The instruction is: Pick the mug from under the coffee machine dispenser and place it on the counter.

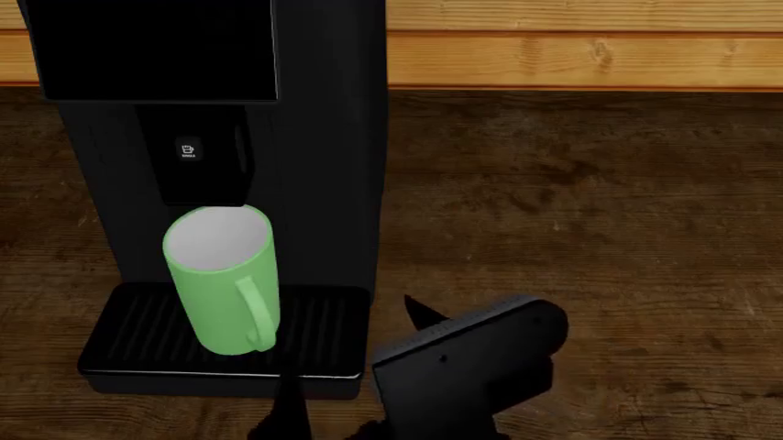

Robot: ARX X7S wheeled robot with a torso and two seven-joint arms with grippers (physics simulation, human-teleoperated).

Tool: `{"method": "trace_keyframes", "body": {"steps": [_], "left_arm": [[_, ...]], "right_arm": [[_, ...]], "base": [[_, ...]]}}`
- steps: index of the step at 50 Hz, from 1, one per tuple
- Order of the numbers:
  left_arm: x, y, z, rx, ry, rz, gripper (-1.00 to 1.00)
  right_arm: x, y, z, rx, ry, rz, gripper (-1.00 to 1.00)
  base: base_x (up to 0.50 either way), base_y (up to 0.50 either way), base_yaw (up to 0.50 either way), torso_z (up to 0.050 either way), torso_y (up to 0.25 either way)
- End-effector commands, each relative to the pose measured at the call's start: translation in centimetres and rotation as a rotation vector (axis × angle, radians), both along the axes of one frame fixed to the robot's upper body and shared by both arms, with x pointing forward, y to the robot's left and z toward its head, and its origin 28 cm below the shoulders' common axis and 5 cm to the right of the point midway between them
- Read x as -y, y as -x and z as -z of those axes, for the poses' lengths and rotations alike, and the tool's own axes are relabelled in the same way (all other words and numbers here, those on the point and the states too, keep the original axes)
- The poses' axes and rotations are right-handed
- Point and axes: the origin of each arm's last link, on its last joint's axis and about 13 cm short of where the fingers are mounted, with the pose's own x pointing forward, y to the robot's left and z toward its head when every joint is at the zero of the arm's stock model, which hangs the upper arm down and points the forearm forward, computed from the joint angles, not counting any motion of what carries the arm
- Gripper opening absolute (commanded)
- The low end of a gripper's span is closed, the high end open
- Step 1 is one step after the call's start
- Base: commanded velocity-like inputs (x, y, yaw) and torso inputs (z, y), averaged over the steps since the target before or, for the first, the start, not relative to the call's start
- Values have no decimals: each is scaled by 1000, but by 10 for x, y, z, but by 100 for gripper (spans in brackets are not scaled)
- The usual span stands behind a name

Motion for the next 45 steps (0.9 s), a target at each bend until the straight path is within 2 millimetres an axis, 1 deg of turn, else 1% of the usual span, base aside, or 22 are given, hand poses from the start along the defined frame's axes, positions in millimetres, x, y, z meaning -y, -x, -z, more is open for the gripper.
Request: {"method": "trace_keyframes", "body": {"steps": [1, 17, 22, 29, 45], "left_arm": [[0, 0, 2, -6, 3, -4, 100], [-1, -1, 3, -12, 5, -11, 100], [-1, -2, 2, -14, 6, -9, 100], [-2, -3, 4, -20, 4, -21, 100], [-2, -3, 7, -25, 6, -24, 100]], "right_arm": [[-14, -11, 2, -22, -15, -11, 100], [-31, -24, 11, -65, -13, -23, 100], [-36, -26, 10, -63, -12, -41, 100], [-42, -32, 19, -80, -4, -31, 100], [-49, -38, 25, -106, -1, -46, 100]], "base": [[0, 0, 0, 0, 0], [0, 0, 0, 0, 0], [0, 0, 0, 0, 0], [0, 0, 0, 0, 0], [0, 0, 0, 0, 0]]}}
